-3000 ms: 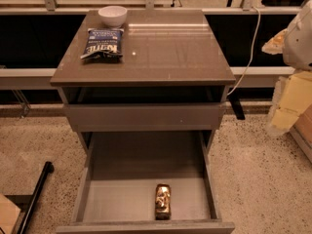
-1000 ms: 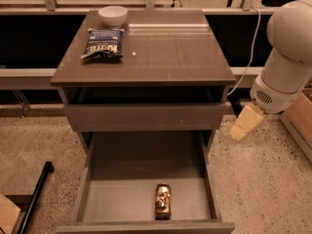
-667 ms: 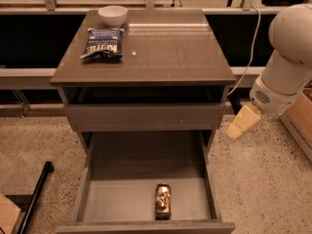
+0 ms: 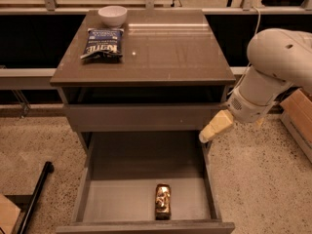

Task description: Pick orange can from middle drawer and place on counter

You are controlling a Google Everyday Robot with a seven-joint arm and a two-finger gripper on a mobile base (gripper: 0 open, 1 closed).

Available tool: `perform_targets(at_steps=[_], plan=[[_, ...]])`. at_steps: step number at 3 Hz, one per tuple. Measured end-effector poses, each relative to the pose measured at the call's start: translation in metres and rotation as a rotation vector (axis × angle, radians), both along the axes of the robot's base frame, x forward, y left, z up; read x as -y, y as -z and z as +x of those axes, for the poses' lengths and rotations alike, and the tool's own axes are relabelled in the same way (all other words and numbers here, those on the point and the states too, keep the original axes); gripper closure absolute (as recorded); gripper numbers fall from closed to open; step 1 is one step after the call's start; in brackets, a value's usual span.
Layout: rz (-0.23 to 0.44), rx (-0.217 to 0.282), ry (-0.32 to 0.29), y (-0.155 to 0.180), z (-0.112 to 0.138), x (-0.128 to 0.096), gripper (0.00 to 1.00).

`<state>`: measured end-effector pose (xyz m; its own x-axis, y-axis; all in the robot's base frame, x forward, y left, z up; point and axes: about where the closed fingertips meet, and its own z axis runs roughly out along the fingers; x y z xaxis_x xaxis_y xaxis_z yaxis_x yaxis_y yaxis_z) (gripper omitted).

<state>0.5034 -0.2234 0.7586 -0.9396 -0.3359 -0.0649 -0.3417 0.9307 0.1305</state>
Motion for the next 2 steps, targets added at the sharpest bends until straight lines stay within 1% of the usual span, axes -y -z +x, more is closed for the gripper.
perform_targets(at_steps=[1, 2], plan=[[0.029, -0.064, 0.063, 0.031, 0.01, -0.026, 0.0], [0.04, -0.127, 0.102, 0.06, 0.017, -0.053, 0.0]])
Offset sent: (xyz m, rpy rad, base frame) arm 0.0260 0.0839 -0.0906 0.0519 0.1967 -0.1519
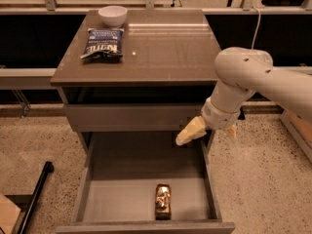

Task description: Pick orange can from middle drawer and place on counter

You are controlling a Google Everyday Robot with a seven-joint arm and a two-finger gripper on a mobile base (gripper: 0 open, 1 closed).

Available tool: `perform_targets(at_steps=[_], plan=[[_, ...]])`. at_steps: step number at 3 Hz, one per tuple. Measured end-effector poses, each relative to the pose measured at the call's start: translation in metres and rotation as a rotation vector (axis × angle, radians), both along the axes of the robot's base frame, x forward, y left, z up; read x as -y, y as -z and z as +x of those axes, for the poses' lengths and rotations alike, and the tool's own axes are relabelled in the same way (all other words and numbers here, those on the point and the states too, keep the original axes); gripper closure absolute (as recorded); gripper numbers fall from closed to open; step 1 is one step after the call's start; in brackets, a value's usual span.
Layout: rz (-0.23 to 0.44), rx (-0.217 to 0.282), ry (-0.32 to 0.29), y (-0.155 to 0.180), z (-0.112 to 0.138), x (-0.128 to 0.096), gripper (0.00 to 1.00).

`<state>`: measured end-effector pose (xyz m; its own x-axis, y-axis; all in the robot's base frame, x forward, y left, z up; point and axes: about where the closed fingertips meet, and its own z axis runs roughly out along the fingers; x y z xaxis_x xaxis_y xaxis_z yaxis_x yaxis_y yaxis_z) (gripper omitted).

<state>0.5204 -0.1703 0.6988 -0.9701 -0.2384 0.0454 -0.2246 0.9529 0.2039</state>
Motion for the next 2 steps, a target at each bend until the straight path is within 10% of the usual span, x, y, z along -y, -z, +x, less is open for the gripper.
perform_targets(at_steps=[2], plan=[[0.037, -0.11, 0.122, 0.062, -0.001, -0.042, 0.0]])
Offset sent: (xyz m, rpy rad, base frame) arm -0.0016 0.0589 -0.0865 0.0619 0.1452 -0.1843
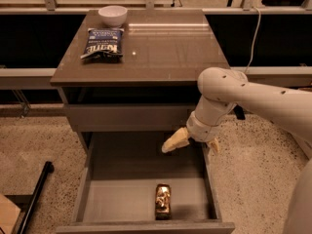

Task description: Pick orange can from middle drawer and place on counter

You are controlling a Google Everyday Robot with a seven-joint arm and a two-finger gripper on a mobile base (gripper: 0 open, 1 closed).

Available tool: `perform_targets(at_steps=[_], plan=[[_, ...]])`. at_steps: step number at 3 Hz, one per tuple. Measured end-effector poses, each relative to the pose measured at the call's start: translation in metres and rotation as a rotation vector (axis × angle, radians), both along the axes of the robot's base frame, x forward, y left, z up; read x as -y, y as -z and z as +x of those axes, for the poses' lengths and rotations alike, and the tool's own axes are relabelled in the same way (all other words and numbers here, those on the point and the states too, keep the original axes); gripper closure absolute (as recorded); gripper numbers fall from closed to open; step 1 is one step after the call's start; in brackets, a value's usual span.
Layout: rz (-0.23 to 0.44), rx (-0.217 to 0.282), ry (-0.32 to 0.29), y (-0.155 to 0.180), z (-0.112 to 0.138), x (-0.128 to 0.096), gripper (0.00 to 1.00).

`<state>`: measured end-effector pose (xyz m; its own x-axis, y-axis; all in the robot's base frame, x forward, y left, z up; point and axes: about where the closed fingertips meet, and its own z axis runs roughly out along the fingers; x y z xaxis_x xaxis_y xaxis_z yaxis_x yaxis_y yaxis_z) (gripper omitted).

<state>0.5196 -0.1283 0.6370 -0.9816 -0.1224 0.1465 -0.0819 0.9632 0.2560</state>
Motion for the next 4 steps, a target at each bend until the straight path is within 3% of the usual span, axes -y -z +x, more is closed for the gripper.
perform_targets(at_steps=[2, 4], plan=[[-0.007, -0.016, 0.029, 0.013, -0.001, -0.008, 0.0], [0.03, -0.087, 0.052, 0.07, -0.002, -0.041, 0.0]])
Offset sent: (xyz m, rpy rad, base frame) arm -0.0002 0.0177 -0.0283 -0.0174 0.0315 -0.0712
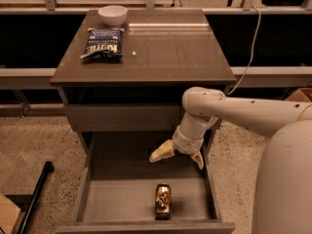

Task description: Pick orange can from middle drawer and place on counter

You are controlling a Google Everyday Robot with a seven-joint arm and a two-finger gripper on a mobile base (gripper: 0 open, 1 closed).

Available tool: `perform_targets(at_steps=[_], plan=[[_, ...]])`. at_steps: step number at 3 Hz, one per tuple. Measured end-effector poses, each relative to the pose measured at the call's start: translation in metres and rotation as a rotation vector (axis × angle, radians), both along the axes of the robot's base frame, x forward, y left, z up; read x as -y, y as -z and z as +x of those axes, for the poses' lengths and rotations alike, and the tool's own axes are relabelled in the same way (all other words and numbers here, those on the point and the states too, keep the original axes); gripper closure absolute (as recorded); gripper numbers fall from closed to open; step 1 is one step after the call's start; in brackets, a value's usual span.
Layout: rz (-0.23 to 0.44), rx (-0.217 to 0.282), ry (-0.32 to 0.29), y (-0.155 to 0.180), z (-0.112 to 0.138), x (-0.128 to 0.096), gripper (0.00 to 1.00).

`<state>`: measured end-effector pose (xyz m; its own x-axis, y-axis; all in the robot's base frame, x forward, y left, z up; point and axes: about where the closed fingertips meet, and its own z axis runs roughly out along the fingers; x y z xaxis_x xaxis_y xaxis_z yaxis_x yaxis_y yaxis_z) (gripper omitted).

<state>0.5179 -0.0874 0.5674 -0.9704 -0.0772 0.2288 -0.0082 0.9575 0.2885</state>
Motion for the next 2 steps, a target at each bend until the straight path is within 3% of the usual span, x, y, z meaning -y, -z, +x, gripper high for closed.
perform_targets(at_steps=[2], plan=[[-0.003, -0.065, 0.048, 0.055, -0.004, -0.024, 0.0]])
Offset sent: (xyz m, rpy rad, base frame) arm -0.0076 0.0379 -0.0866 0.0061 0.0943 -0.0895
